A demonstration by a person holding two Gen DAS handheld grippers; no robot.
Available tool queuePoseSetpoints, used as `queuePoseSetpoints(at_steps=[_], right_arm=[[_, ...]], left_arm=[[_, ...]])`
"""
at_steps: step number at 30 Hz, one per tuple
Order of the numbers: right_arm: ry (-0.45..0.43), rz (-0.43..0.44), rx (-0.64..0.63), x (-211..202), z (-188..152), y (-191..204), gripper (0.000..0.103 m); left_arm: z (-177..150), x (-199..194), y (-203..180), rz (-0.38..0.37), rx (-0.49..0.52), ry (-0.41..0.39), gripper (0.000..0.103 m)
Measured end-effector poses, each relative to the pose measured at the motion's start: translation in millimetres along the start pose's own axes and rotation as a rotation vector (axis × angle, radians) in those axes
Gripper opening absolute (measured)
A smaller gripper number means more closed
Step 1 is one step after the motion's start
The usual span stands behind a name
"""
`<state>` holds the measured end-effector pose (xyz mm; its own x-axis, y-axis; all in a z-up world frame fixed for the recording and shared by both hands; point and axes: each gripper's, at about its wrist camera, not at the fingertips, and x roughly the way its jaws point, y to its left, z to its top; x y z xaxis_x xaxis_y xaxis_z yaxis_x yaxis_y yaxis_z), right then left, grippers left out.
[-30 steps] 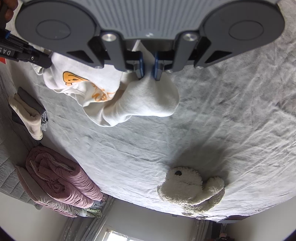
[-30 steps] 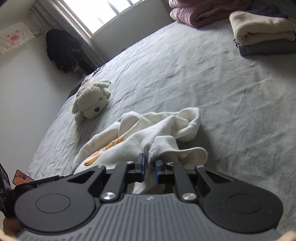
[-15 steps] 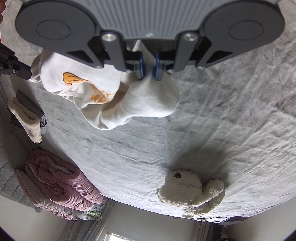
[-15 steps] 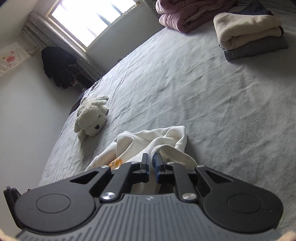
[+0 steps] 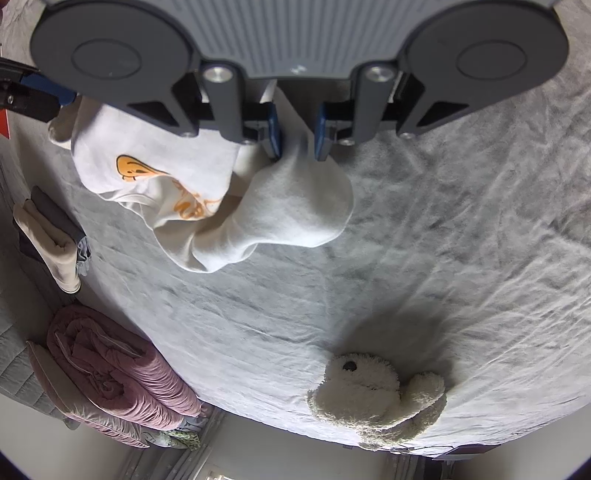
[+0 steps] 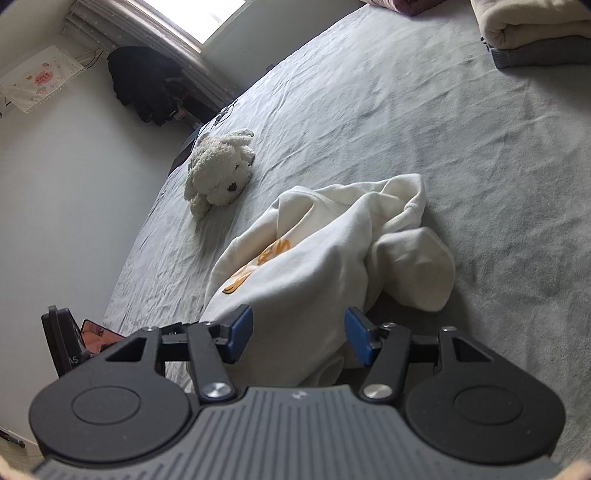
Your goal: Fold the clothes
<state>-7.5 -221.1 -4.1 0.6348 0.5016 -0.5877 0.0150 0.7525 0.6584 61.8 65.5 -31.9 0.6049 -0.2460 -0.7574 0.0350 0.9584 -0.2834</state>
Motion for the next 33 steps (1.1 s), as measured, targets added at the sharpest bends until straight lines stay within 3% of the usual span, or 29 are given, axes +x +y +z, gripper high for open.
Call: queuePoseSetpoints(at_steps=[6, 15, 21, 22, 23, 24, 26, 29, 33], right_arm=[[0.082, 0.012, -0.020, 27.5, -19.1, 13.8, 0.060], [0.039, 0.065, -0.032, 41.9, -22.6, 26.9, 0.062], [-0.019, 0.031, -0.127, 60.0, -29.8, 33.9, 0.061], [-0.031, 0.013, -0.167, 60.2, -33.2, 35.6, 0.055], [-0.042, -0.004, -0.204, 60.0, -36.5, 37.0, 0.038], [-0.050, -0.020, -0.234, 58.7, -39.4, 37.4, 0.033], [-0.062, -0.044, -0.285, 56.1, -44.0, 37.7, 0.024], [-0.054, -0.017, -0.255, 50.0, -39.2, 32.0, 0.011], [-0.056, 0.024, -0.166, 41.3, -32.4, 21.9, 0.007]], left_arm=[[-4.2, 4.1, 3.9, -0.027, -0.031, 0.005, 0.017], [-10.7, 10.0, 10.0, -0.070, -0.077, 0.011, 0.016], [-18.5, 7.6, 14.9, -0.109, -0.095, -0.013, 0.015], [-19.6, 7.4, 13.6, -0.106, -0.088, -0.018, 0.015], [-20.8, 7.2, 12.3, -0.102, -0.081, -0.023, 0.015], [-21.9, 6.9, 11.0, -0.099, -0.074, -0.028, 0.015], [-24.2, 6.5, 8.4, -0.092, -0.060, -0.038, 0.015], [-26.0, 6.0, 6.5, -0.086, -0.045, -0.048, 0.015], [-25.5, 5.4, 7.5, -0.087, -0.036, -0.051, 0.015]])
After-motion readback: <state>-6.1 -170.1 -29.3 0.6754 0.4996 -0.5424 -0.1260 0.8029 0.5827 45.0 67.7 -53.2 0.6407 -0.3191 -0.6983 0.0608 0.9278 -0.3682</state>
